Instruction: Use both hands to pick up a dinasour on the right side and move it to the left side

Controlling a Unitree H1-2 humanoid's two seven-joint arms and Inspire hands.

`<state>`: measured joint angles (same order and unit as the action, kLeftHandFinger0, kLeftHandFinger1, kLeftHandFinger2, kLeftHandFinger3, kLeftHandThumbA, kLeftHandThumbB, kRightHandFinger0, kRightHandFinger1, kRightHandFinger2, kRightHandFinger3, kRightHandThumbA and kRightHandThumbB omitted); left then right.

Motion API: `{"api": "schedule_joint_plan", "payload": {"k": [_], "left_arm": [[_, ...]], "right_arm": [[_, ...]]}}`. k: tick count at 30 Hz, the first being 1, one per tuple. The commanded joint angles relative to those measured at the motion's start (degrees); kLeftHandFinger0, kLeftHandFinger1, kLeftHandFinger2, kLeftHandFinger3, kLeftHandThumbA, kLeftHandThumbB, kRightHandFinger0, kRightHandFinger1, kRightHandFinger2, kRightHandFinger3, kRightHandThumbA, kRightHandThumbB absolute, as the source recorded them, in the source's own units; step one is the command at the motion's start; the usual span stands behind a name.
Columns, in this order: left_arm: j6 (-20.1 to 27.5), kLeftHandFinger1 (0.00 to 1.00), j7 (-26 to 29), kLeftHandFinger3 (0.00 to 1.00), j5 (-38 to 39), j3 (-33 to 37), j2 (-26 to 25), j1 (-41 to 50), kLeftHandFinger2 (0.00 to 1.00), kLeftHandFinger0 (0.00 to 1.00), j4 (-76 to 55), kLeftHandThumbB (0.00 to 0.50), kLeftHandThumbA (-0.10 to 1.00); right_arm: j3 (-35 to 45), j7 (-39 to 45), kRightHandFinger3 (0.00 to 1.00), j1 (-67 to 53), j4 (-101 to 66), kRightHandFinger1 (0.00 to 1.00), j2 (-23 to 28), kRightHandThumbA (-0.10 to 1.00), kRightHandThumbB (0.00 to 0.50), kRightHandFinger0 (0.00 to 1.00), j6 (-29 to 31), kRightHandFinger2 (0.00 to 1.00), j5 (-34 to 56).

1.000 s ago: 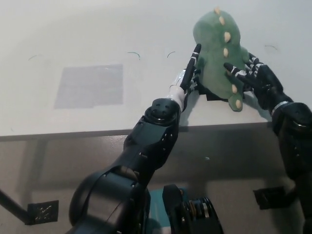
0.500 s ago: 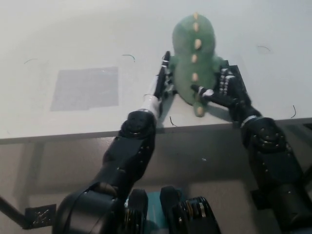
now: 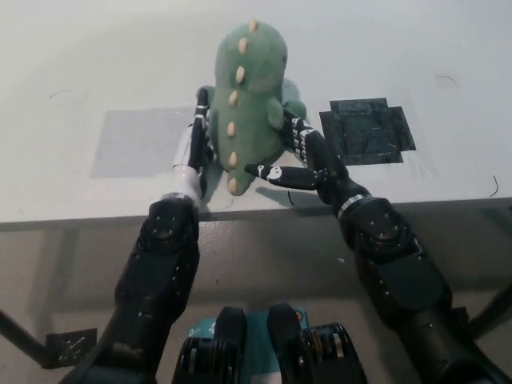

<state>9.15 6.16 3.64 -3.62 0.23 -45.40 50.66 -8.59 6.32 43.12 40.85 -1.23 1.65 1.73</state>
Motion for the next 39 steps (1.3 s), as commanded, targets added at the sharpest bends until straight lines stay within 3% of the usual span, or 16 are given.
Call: {"api": "schedule_joint_plan", "payload": {"k": [1,4,5,6,9,12,13,15,17,19,22,25,30,33,34,39], "left_arm": [[-1.3,1.00,1.4,1.00,-1.3,0.4,0.7,-0.7,1.00,1.00,-5.6,0.373,1.00],[-2.8,1.00,2.9,1.00,-3.0,1.0,0.2,1.0,1.00,1.00,-8.9,0.337,1.00],[-2.7,1.00,3.1,1.00,-3.0,0.8,-0.2,2.3,1.00,1.00,-10.9,0.315,1.00],[-2.8,1.00,3.4,1.00,-3.0,0.6,-0.2,2.9,1.00,1.00,-11.8,0.305,1.00],[-3.3,1.00,3.5,1.00,-2.3,0.0,-0.6,4.0,1.00,1.00,-13.4,0.316,1.00],[-4.6,1.00,3.9,1.00,-1.0,-1.4,-0.7,5.5,1.00,1.00,-16.2,0.365,1.00],[-4.7,1.00,3.9,1.00,-0.5,-1.8,-0.6,5.8,1.00,1.00,-16.9,0.370,1.00],[-4.7,1.00,3.8,1.00,0.2,-2.7,-0.6,6.4,1.00,1.00,-17.8,0.352,1.00],[-4.2,1.00,4.0,1.00,0.4,-3.7,-0.9,7.6,1.00,1.00,-18.6,0.305,1.00],[-3.9,1.00,4.1,1.00,0.5,-4.5,-1.3,8.5,1.00,1.00,-19.2,0.329,1.00],[-3.3,1.00,3.7,1.00,0.1,-4.8,-2.2,9.3,1.00,1.00,-20.2,0.323,1.00],[-2.0,1.00,4.2,1.00,0.1,-5.7,-2.6,10.4,1.00,1.00,-21.2,0.366,1.00],[-1.6,1.00,3.1,1.00,0.7,-6.7,-3.8,13.1,1.00,1.00,-23.7,0.353,1.00],[-2.0,1.00,2.9,1.00,1.4,-7.2,-4.1,14.1,1.00,1.00,-24.7,0.371,1.00],[-1.7,1.00,2.7,1.00,1.5,-7.4,-4.4,14.7,1.00,1.00,-25.1,0.355,1.00],[-1.3,1.00,3.0,1.00,1.8,-7.9,-4.7,15.6,1.00,1.00,-25.6,0.345,1.00]], "right_arm": [[-1.4,2.3,1.00,3.0,-0.9,1.00,-2.2,1.00,0.123,1.00,2.1,1.00,-1.2],[-1.9,2.4,1.00,3.6,-0.2,1.00,-2.9,1.00,0.152,1.00,2.2,1.00,-1.6],[-0.9,3.7,1.00,3.6,-0.7,1.00,-4.0,1.00,0.211,1.00,-0.2,1.00,0.7],[-0.9,3.6,1.00,3.4,-1.4,1.00,-4.4,1.00,0.223,1.00,-1.0,1.00,0.8],[-0.8,4.1,1.00,3.2,-1.9,1.00,-5.0,1.00,0.241,1.00,-2.0,1.00,1.2],[-1.1,4.8,1.00,2.7,-4.1,1.00,-5.4,1.00,0.198,1.00,-3.5,1.00,1.2],[-1.0,5.0,1.00,2.6,-4.6,1.00,-5.5,1.00,0.207,1.00,-4.0,1.00,1.4],[-0.8,5.2,1.00,2.3,-5.2,1.00,-5.9,1.00,0.212,1.00,-4.4,1.00,1.7],[-0.4,5.4,1.00,1.9,-6.1,1.00,-6.8,1.00,0.257,1.00,-5.3,1.00,2.3],[-0.5,5.0,1.00,1.6,-6.5,1.00,-7.4,1.00,0.281,1.00,-5.2,1.00,1.7],[-0.3,5.2,1.00,2.4,-4.6,1.00,-7.9,1.00,0.264,1.00,-2.7,1.00,1.7],[-0.4,5.7,1.00,2.4,-5.0,1.00,-8.3,1.00,0.271,1.00,-2.8,1.00,1.5],[-1.3,6.8,1.00,0.3,-9.4,1.00,-9.5,1.00,0.248,1.00,-5.4,1.00,1.6],[-1.9,7.1,1.00,0.1,-10.5,1.00,-9.9,1.00,0.200,1.00,-6.0,1.00,1.1],[-2.3,7.3,1.00,0.0,-10.9,1.00,-10.2,1.00,0.173,1.00,-6.6,1.00,0.9],[-2.9,7.6,1.00,-0.6,-11.6,1.00,-10.6,1.00,0.178,1.00,-7.1,1.00,0.8]]}}
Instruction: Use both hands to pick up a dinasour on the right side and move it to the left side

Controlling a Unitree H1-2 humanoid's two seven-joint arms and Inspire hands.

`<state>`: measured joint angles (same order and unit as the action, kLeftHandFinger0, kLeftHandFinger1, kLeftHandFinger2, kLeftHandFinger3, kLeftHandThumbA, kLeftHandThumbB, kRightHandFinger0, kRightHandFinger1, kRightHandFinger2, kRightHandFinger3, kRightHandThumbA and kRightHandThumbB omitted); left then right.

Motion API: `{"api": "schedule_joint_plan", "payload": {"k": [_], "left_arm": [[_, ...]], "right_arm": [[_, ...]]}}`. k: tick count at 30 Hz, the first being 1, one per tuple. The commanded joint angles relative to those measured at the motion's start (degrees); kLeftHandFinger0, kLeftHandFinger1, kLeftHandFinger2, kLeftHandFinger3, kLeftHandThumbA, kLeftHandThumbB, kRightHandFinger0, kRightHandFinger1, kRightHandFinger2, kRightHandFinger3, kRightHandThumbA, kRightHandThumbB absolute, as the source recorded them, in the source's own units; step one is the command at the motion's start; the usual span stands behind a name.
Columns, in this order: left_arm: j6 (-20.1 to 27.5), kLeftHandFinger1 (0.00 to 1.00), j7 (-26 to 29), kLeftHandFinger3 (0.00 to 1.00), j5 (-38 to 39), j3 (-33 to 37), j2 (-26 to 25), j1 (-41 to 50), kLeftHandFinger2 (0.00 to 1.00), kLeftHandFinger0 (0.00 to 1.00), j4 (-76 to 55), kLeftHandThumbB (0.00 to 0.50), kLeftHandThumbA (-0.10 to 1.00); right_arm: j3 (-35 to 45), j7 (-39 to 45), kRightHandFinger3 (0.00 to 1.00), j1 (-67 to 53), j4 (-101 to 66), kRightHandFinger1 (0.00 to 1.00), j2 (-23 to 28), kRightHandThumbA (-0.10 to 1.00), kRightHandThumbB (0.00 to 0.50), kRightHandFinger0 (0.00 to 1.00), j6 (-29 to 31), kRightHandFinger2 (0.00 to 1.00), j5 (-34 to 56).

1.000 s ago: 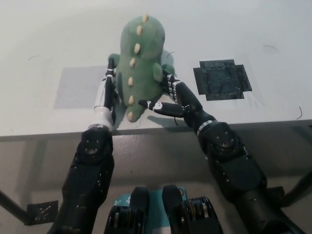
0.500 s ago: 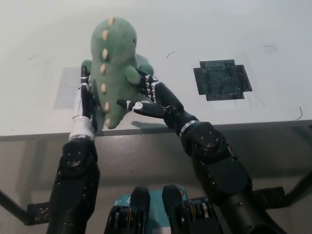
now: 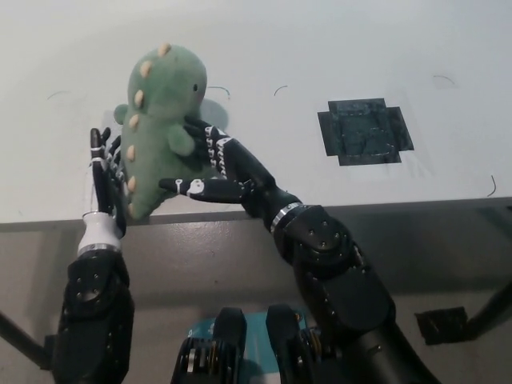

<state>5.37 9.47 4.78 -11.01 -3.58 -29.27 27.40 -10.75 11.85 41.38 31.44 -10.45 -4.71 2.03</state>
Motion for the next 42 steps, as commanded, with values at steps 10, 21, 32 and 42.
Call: {"api": "schedule_joint_plan", "payload": {"k": [10,21,32,42], "left_arm": [[2.3,1.00,0.2,1.00,0.5,-0.8,-1.1,-1.4,1.00,1.00,-2.5,0.346,1.00],[3.6,1.00,0.3,1.00,0.2,-0.4,-0.8,-2.3,1.00,1.00,-0.9,0.369,1.00],[3.6,1.00,-0.3,1.00,1.0,-1.0,-1.8,-2.4,1.00,1.00,-1.0,0.375,1.00],[3.9,1.00,-2.1,1.00,2.9,-2.6,-4.6,-1.1,1.00,1.00,-3.0,0.395,1.00]], "right_arm": [[-0.6,2.0,1.00,2.5,-0.2,1.00,-1.8,1.00,0.224,1.00,0.6,1.00,0.8],[0.3,2.8,1.00,3.4,0.3,1.00,-0.9,1.00,0.188,1.00,0.7,1.00,1.3],[1.5,2.0,1.00,3.6,-0.2,1.00,-0.1,1.00,0.189,1.00,1.6,1.00,1.1],[5.1,2.7,1.00,4.9,-2.1,1.00,2.2,1.00,0.232,1.00,0.2,1.00,2.6]]}}
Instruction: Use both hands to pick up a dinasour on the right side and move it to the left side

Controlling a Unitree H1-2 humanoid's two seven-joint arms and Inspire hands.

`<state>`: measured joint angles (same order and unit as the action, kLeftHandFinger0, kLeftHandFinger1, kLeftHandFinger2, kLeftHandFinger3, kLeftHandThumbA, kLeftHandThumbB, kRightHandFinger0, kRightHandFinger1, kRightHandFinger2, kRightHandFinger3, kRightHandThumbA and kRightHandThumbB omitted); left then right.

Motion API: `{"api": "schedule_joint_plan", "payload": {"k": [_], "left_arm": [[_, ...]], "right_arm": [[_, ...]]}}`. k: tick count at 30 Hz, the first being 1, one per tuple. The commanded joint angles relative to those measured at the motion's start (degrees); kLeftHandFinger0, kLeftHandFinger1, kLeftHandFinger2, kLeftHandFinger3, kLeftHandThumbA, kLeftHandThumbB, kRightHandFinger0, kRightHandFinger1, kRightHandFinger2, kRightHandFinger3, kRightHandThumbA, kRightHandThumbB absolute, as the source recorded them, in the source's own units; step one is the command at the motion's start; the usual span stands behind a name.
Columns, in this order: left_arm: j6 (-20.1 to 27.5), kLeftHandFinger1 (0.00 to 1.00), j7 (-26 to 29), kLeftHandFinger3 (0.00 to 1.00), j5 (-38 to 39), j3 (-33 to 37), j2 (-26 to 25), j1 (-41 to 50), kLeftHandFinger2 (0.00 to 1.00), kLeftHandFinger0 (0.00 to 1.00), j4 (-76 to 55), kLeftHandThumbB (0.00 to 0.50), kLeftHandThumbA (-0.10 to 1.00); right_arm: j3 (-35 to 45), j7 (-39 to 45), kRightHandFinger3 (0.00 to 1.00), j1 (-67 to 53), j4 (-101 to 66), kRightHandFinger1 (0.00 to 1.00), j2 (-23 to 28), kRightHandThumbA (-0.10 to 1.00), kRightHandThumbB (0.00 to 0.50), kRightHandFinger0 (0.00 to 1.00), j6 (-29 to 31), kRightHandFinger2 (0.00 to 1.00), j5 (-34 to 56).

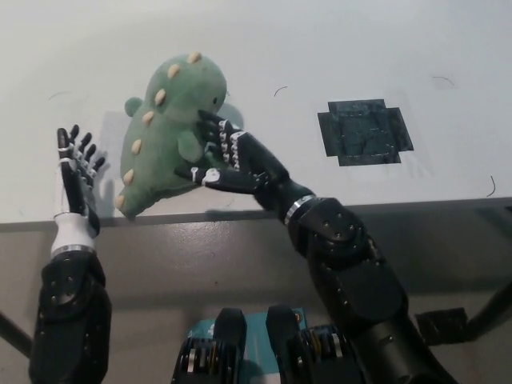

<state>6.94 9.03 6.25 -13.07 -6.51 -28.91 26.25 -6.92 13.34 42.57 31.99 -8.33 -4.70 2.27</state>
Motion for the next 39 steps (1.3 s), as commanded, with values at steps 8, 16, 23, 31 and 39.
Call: {"api": "schedule_joint_plan", "payload": {"k": [8,16,23,31,39], "left_arm": [[4.0,1.00,-4.2,1.00,3.0,-0.5,-3.2,0.5,1.00,1.00,-3.8,0.368,1.00],[2.8,1.00,-6.0,1.00,3.9,-0.1,-3.5,5.5,1.00,1.00,-11.9,0.421,1.00],[1.4,1.00,-8.6,1.00,4.6,1.3,-3.7,12.1,1.00,1.00,-19.3,0.402,1.00],[1.7,1.00,-11.4,1.00,5.2,4.4,-2.8,18.0,1.00,1.00,-24.7,0.435,1.00],[2.1,1.00,-12.6,1.00,5.3,7.0,-1.7,21.3,1.00,1.00,-29.9,0.472,1.00]], "right_arm": [[2.3,2.4,1.00,3.3,-4.6,1.00,2.1,1.00,0.247,1.00,-0.7,1.00,3.4],[2.8,2.3,1.00,1.2,-9.9,1.00,4.1,1.00,0.230,1.00,-1.7,1.00,4.1],[3.3,3.7,1.00,-5.6,-18.1,1.00,10.4,1.00,0.210,1.00,2.9,1.00,3.4],[5.6,5.6,1.00,-13.9,-27.7,1.00,17.5,1.00,0.169,1.00,1.6,1.00,7.0],[7.9,7.2,1.00,-19.6,-31.0,1.00,23.5,1.00,0.203,1.00,1.7,1.00,9.4]]}}
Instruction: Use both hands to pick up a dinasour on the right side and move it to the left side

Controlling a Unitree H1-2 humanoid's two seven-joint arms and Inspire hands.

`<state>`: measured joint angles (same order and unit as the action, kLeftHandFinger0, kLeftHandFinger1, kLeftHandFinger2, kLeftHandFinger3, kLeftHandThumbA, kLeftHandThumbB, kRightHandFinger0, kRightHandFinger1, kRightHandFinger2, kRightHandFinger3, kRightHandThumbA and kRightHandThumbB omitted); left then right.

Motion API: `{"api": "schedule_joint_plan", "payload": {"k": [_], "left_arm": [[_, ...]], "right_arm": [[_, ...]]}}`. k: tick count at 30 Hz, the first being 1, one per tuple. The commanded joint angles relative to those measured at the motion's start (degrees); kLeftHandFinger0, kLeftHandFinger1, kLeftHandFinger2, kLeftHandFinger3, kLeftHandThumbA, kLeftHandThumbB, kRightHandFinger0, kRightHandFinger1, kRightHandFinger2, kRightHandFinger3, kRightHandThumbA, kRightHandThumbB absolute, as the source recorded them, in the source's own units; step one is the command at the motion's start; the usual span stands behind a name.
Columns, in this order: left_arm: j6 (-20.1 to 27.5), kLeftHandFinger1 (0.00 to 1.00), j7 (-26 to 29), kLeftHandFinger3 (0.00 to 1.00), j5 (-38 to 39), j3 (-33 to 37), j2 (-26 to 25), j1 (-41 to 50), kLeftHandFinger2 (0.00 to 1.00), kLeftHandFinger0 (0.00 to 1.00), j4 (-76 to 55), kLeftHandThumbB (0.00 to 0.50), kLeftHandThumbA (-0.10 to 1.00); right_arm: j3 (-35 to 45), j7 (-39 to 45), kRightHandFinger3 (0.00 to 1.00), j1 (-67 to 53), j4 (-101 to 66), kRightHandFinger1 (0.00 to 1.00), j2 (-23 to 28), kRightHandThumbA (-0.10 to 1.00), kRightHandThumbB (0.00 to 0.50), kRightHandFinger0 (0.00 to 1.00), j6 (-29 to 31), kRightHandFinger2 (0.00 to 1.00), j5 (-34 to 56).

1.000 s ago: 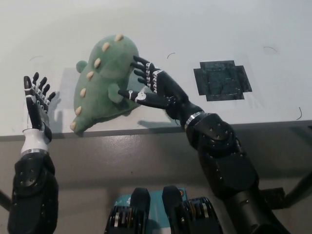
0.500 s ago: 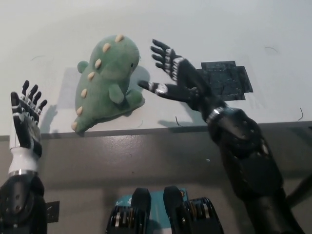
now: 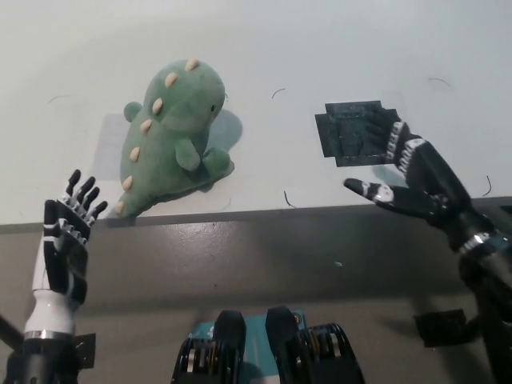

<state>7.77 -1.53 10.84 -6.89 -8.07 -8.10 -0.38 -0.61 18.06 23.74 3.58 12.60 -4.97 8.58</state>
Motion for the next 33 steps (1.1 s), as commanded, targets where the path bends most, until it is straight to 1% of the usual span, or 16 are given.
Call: {"api": "schedule_joint_plan", "payload": {"k": [1,4,6,7,8,9,11,13,15,16,20,23,25,27,28,33], "left_arm": [[1.2,1.00,-2.1,1.00,0.6,1.0,0.0,0.6,1.00,1.00,-3.6,0.479,1.00],[1.8,1.00,-2.0,1.00,-0.2,2.1,1.0,1.4,1.00,1.00,-4.4,0.486,1.00],[2.5,1.00,-1.8,1.00,-0.6,2.1,1.3,2.0,1.00,1.00,-4.2,0.492,1.00],[2.6,1.00,-1.9,1.00,-0.6,2.2,1.5,2.1,1.00,1.00,-4.1,0.493,1.00],[2.4,1.00,-1.9,1.00,-0.2,2.4,2.3,2.8,1.00,1.00,-4.1,0.500,1.00],[3.1,1.00,-2.0,1.00,-0.2,2.5,2.6,3.1,1.00,1.00,-3.5,0.500,1.00],[4.0,1.00,-2.1,1.00,-0.7,2.7,3.0,3.3,1.00,1.00,-2.8,0.500,1.00],[4.6,1.00,-2.2,1.00,-1.1,3.0,3.3,3.6,1.00,1.00,-2.4,0.500,1.00],[4.9,1.00,-2.2,1.00,-1.3,3.4,4.0,3.5,1.00,1.00,-2.0,0.500,1.00],[5.2,1.00,-2.3,1.00,-1.3,3.5,4.0,3.5,1.00,1.00,-1.8,0.500,1.00],[6.4,1.00,-2.6,1.00,-1.8,4.1,4.4,3.9,1.00,1.00,-1.0,0.496,1.00],[8.4,1.00,-3.1,1.00,-1.7,4.7,5.0,4.5,1.00,1.00,-0.1,0.477,1.00],[9.0,1.00,-3.7,1.00,-1.2,4.6,4.4,3.6,1.00,1.00,0.6,0.473,1.00],[9.3,1.00,-4.0,1.00,-1.0,4.5,4.1,3.2,1.00,1.00,1.1,0.471,1.00],[9.5,1.00,-4.2,1.00,-0.6,4.4,4.1,3.3,1.00,1.00,1.5,0.478,1.00],[11.6,1.00,-5.7,1.00,0.1,4.5,3.3,2.2,1.00,1.00,4.3,0.485,1.00]], "right_arm": [[1.8,2.6,1.00,-1.3,-2.7,1.00,3.1,1.00,0.217,1.00,2.2,1.00,3.0],[3.0,4.1,1.00,-3.7,-2.0,1.00,6.3,1.00,0.194,1.00,5.8,1.00,3.3],[3.6,5.0,1.00,-4.4,-0.9,1.00,7.1,1.00,0.184,1.00,7.2,1.00,4.3],[3.9,5.2,1.00,-4.9,-0.6,1.00,7.5,1.00,0.184,1.00,7.7,1.00,4.7],[5.3,5.1,1.00,-6.7,-0.2,1.00,8.4,1.00,0.201,1.00,8.4,1.00,5.2],[6.0,5.4,1.00,-7.5,0.2,1.00,9.1,1.00,0.186,1.00,9.7,1.00,5.5],[7.0,5.8,1.00,-8.6,0.7,1.00,10.0,1.00,0.191,1.00,11.0,1.00,6.0],[8.1,6.7,1.00,-9.8,0.2,1.00,11.0,1.00,0.186,1.00,10.7,1.00,7.7],[9.2,7.4,1.00,-10.4,-0.5,1.00,12.1,1.00,0.203,1.00,10.3,1.00,9.0],[9.5,7.6,1.00,-10.7,-0.4,1.00,12.3,1.00,0.196,1.00,10.6,1.00,9.3],[10.8,8.4,1.00,-12.3,-1.1,1.00,13.1,1.00,0.203,1.00,11.1,1.00,10.8],[12.1,7.8,1.00,-14.2,-1.7,1.00,13.3,1.00,0.228,1.00,12.2,1.00,10.7],[12.7,7.2,1.00,-15.3,-1.4,1.00,12.6,1.00,0.228,1.00,13.3,1.00,10.4],[12.9,7.0,1.00,-15.5,-1.0,1.00,12.2,1.00,0.227,1.00,14.2,1.00,10.0],[13.1,7.0,1.00,-16.0,-0.6,1.00,12.2,1.00,0.215,1.00,15.4,1.00,9.6],[13.2,6.6,1.00,-17.6,0.9,1.00,11.6,1.00,0.218,1.00,17.5,1.00,9.2]]}}
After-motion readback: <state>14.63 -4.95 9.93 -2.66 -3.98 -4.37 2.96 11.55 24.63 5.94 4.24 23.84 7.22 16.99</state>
